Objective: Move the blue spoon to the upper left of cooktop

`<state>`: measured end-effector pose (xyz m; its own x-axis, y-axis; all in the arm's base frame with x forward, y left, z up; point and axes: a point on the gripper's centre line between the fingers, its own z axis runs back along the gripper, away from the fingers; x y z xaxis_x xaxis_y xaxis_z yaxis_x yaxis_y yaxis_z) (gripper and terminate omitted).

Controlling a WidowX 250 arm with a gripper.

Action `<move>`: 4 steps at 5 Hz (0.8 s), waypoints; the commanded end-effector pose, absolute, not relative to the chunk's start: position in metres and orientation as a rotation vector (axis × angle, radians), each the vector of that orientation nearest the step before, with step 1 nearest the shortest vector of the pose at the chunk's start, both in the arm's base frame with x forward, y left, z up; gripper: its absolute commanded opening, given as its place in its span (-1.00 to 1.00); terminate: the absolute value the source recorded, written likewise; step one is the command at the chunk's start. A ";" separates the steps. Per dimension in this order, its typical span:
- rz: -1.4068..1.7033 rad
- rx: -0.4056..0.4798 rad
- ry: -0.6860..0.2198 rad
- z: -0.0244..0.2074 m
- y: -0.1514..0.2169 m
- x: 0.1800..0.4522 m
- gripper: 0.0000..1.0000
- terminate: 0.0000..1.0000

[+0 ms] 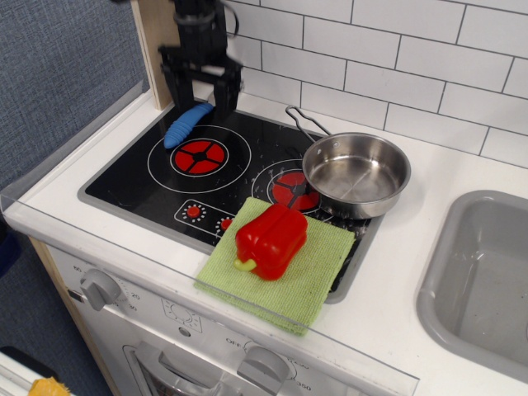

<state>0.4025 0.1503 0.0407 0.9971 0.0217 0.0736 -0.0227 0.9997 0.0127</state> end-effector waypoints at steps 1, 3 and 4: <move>0.024 0.019 -0.190 0.101 0.137 0.396 1.00 -1.00; 0.037 0.031 -0.172 0.096 0.134 0.395 1.00 -1.00; 0.037 0.031 -0.172 0.096 0.134 0.395 1.00 -1.00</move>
<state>0.3937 0.1351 0.0643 0.9945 0.0375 0.0976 -0.0387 0.9992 0.0112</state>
